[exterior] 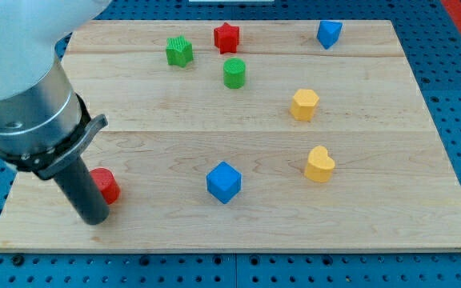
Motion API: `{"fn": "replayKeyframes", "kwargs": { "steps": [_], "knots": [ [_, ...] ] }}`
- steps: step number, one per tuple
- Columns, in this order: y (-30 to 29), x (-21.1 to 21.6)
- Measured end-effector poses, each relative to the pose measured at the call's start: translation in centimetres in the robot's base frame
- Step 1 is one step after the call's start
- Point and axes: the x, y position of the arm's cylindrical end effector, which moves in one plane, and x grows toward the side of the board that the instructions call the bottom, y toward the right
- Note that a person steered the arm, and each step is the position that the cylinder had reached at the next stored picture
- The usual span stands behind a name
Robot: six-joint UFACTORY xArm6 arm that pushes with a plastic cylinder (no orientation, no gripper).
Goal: Push yellow heart slightly towards up
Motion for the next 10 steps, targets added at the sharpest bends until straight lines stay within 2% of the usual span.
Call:
{"fn": "replayKeyframes", "kwargs": {
  "steps": [1,3,4,5,6,7,8,9,10],
  "knots": [
    [2.9,3.0],
    [16.8,-0.3],
    [21.2,-2.6],
    [22.6,-2.2],
    [28.0,-1.8],
    [28.1,0.5],
    [29.1,1.0],
    [30.8,1.0],
    [31.4,-1.3]
  ]
}}
